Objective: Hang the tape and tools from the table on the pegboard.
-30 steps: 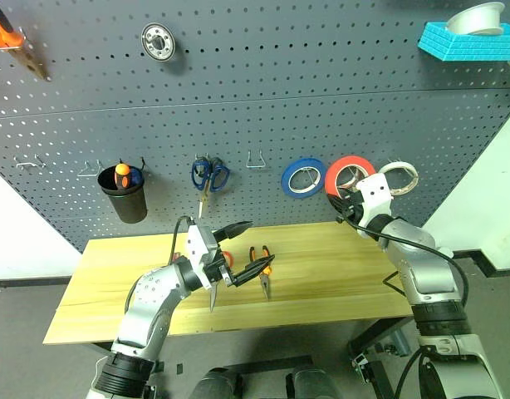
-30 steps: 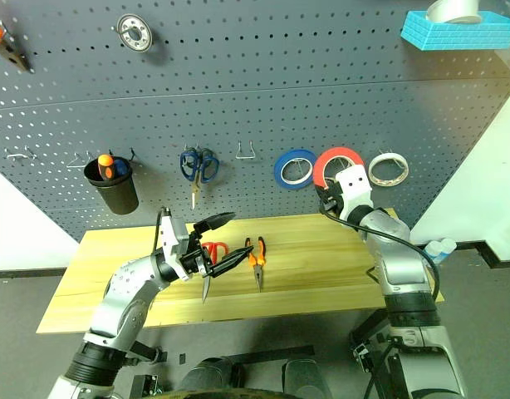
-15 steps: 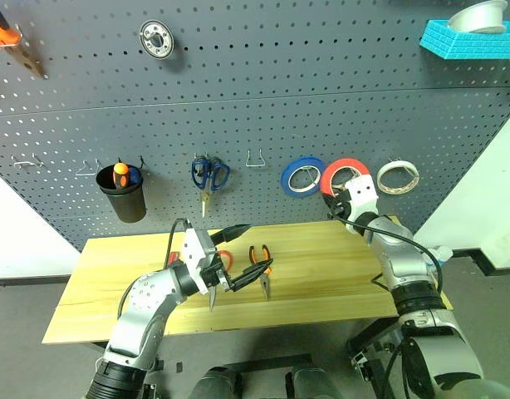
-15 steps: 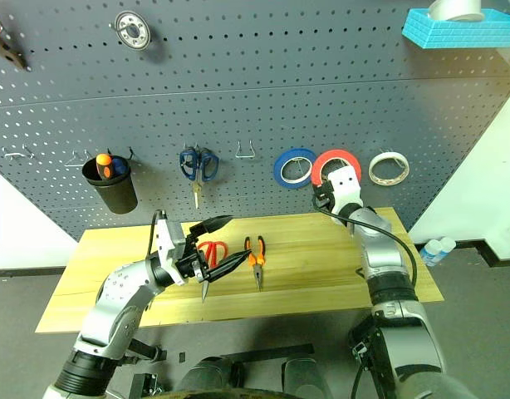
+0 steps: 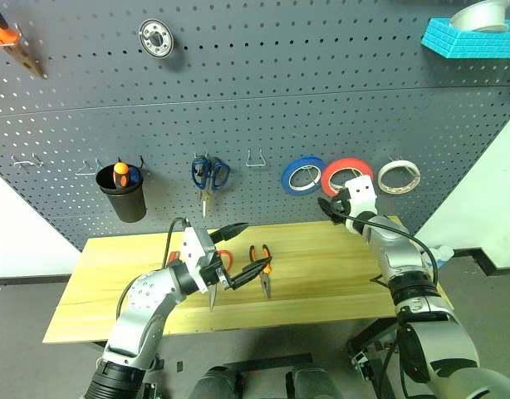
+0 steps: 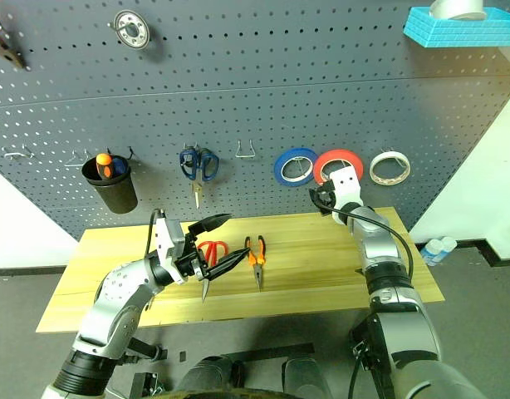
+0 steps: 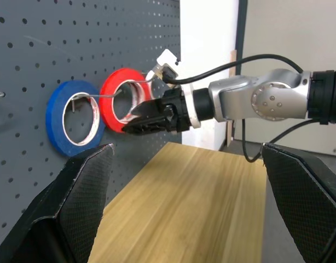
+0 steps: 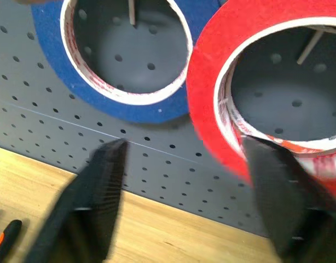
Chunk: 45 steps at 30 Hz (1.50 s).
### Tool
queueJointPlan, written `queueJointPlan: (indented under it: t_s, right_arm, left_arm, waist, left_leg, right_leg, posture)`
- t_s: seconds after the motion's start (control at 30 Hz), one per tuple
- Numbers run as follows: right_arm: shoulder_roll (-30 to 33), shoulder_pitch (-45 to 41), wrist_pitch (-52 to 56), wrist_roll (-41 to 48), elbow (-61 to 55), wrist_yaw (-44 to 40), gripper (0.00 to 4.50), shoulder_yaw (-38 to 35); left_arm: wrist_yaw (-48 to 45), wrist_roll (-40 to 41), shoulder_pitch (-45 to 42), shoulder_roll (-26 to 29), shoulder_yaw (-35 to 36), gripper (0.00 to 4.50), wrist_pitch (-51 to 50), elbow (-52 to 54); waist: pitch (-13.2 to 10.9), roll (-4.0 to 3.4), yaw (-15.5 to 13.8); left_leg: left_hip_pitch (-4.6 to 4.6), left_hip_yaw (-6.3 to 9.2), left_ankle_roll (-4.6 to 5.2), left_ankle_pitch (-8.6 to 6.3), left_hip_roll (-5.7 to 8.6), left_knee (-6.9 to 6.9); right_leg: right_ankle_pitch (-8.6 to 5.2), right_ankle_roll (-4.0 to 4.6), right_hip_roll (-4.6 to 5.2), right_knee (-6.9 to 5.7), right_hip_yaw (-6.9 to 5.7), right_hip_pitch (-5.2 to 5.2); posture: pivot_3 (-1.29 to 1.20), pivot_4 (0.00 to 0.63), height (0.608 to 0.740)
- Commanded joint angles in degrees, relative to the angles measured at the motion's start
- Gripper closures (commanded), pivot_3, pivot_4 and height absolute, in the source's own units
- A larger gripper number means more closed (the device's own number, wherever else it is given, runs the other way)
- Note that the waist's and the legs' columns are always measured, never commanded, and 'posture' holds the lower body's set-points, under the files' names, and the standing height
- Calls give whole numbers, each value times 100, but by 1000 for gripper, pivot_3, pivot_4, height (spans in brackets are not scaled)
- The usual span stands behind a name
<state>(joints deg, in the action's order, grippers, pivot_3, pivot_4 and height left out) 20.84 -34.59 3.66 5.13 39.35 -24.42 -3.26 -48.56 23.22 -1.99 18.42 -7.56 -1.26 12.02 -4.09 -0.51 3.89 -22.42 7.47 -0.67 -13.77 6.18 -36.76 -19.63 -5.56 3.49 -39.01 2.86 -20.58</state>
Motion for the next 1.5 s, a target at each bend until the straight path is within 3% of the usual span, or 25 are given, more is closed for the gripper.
queueJointPlan:
  t_s: [0.03,0.3,0.53,0.8,0.97,1.23,1.5]
  right_arm:
    - [19,-145,-123,-59,-57,40,28,-26]
    - [180,293,316,113,-976,-579,28,60]
    - [833,1369,1522,729,-3312,-1448,28,-105]
    - [1533,2034,2590,1774,-5262,-2140,28,-497]
    - [1717,2143,2947,2356,-5967,-2378,28,-642]
    - [1725,2143,3106,2375,-6298,-2128,28,-531]
    - [1692,2235,3199,2385,-6523,-1903,28,-422]
  left_arm:
    - [2,48,-81,-5,71,0,69,89]
    - [68,-31,16,90,114,0,32,4]
    - [219,26,236,248,161,0,-284,118]
    - [463,111,294,272,177,0,-825,99]
    - [795,2,151,60,189,0,-993,-41]
    - [2333,-628,-346,-752,399,0,-1050,-654]
    - [3261,-1422,-825,-1388,-17,0,-1202,-1368]
  waist:
    - [0,0,0]
    - [0,0,-13]
    - [1,-1,-141]
    - [3,2,-167]
    - [6,9,-171]
    - [4,25,-248]
    - [-5,42,-320]
  left_leg:
    - [0,0,0,0,0,2]
    - [0,0,0,0,0,13]
    - [-2,0,-1,0,0,45]
    - [-8,0,2,-1,-2,66]
    - [-9,0,3,-3,-2,66]
    - [-8,2,3,-3,-2,62]
    - [-10,1,5,-4,0,60]
  right_leg:
    - [0,0,0,0,0,0]
    - [-1,1,0,4,0,-1]
    - [-3,2,2,30,3,-19]
    - [-1,0,4,75,0,-16]
    - [-1,-1,5,81,-3,-13]
    - [2,-7,5,89,-7,-7]
    - [3,-8,6,91,-8,-6]
  posture:
    - [-66,57,717]
    - [-61,47,717]
    - [-56,35,717]
    - [-67,14,717]
    - [-76,13,717]
    - [-96,31,717]
    - [-114,38,717]
